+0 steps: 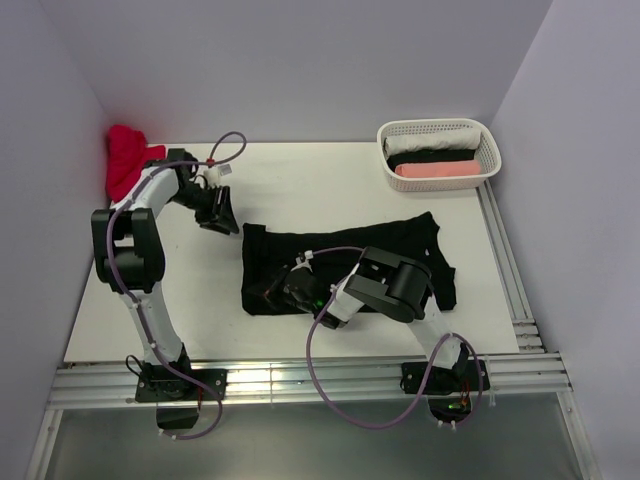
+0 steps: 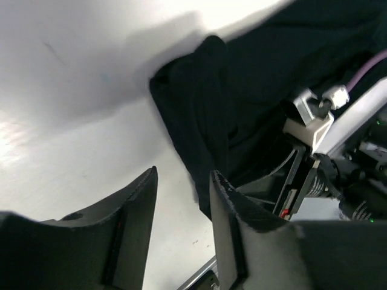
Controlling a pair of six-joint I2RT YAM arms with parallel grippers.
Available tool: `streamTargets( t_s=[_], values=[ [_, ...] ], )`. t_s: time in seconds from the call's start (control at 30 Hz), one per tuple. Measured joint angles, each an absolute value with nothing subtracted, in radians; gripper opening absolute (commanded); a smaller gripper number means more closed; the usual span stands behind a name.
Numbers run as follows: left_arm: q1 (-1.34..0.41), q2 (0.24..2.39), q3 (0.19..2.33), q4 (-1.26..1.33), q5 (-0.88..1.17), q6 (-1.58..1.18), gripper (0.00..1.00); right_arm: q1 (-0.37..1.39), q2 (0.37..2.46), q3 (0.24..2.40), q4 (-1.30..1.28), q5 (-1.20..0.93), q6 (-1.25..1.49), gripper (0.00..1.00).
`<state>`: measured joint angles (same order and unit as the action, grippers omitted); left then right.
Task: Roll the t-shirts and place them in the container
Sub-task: Roll the tshirt
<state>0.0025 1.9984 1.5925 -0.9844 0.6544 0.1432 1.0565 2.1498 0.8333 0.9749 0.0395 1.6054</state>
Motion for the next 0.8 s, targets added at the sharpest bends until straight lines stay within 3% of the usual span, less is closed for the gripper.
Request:
streamTargets(
  t_s=[0.23,0.57,0.8],
  values=[
    [0.0,1.998,1.444,-0.948,0.732,0.153,0.4,1.053,2.165,0.829,1.03,0.036,1.624,0.0],
    [-0.011,2.038,1.41,-0.82,0.767,0.081,0.38,1.051,2.178,0.825,1.071,0.034,1.631,0.0],
    [-0.071,2.038,1.413,-0.783,0.715,0.038,0.19,1.05,2.178,0.825,1.068,0.033,1.628,0.0]
  ],
)
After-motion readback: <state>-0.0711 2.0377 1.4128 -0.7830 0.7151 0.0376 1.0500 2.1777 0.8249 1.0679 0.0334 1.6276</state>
